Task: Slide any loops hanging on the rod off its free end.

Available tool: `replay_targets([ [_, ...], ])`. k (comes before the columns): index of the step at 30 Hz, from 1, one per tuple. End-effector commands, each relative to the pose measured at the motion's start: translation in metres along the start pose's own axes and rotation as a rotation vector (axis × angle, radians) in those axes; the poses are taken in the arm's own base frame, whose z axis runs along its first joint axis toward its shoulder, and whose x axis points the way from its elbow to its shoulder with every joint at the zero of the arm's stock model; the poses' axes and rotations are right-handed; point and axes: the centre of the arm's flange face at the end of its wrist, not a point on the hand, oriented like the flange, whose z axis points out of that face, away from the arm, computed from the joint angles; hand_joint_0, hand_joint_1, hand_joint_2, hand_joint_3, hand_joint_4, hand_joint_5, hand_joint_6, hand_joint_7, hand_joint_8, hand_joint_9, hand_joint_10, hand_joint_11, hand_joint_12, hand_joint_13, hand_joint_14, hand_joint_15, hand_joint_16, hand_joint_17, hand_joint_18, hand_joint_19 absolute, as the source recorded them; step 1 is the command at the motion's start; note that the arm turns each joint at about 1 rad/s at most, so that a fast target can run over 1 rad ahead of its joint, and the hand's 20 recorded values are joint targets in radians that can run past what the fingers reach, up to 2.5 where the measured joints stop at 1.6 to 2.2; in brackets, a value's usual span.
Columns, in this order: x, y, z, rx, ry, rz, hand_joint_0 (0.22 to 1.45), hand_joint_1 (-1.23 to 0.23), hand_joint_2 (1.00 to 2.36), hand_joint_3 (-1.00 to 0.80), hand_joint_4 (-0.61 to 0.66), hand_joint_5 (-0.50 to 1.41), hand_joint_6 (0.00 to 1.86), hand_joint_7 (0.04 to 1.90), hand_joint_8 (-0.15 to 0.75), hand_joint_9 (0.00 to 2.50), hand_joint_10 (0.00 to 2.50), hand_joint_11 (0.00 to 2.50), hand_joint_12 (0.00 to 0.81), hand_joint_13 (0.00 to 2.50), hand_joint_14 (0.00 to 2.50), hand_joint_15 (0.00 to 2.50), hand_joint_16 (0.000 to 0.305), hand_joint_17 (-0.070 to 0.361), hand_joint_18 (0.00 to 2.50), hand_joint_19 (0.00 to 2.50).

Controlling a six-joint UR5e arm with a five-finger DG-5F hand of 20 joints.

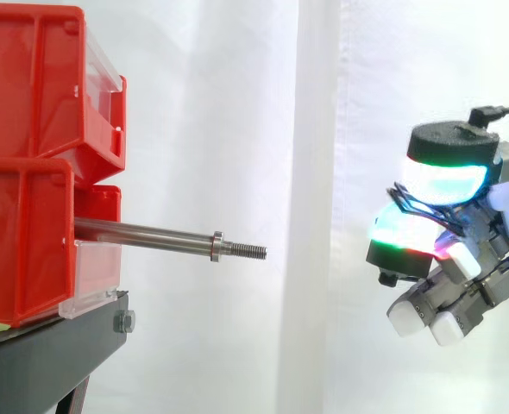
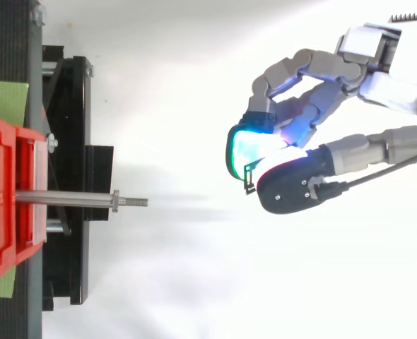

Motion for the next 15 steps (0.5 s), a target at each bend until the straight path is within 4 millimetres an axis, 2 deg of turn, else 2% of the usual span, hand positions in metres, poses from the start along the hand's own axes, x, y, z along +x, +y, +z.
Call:
replay_targets([
  [1, 0.0018, 0.0001, -0.0001, 0.000, 0.002, 0.002, 0.60, -0.59, 1.00, -0.44, 0.18, -0.10, 0.92, 1.02, 0.274, 1.17, 0.02, 0.52, 0.345, 0.68, 0.01, 0.30, 0.047, 0.107, 0.59, 0.37],
  [3, 0.0018, 0.0001, -0.0001, 0.000, 0.002, 0.002, 0.60, -0.56, 1.01, -0.40, 0.16, -0.10, 0.91, 1.04, 0.274, 1.17, 0.02, 0.53, 0.346, 0.68, 0.01, 0.31, 0.048, 0.107, 0.59, 0.38],
  [5, 0.0017, -0.0002, -0.0004, 0.003, 0.002, 0.001, 0.57, -0.53, 1.02, -0.23, 0.15, -0.09, 0.91, 1.03, 0.286, 1.15, 0.02, 0.50, 0.349, 0.67, 0.01, 0.32, 0.048, 0.109, 0.56, 0.39],
  [7, 0.0026, -0.0002, -0.0007, 0.004, 0.002, 0.000, 0.59, -0.55, 1.01, -0.16, 0.16, -0.08, 0.90, 1.00, 0.339, 1.18, 0.01, 0.48, 0.412, 0.71, 0.01, 0.29, 0.062, 0.139, 0.65, 0.34],
  [9, 0.0034, -0.0001, -0.0008, 0.004, 0.002, 0.000, 0.59, -0.58, 1.00, -0.12, 0.16, -0.09, 0.90, 1.00, 0.346, 1.15, 0.01, 0.47, 0.422, 0.71, 0.01, 0.29, 0.065, 0.146, 0.66, 0.33],
  [13, 0.0034, -0.0001, -0.0008, 0.004, 0.002, 0.000, 0.54, -0.74, 1.24, -0.10, 0.17, -0.10, 0.91, 0.94, 0.350, 1.09, 0.01, 0.48, 0.435, 0.69, 0.01, 0.28, 0.068, 0.153, 0.67, 0.31],
  [15, 0.0033, -0.0001, -0.0008, 0.004, 0.001, 0.001, 0.55, -0.76, 1.24, -0.10, 0.16, -0.10, 0.92, 0.92, 0.348, 1.08, 0.01, 0.48, 0.433, 0.69, 0.01, 0.29, 0.067, 0.152, 0.67, 0.32],
])
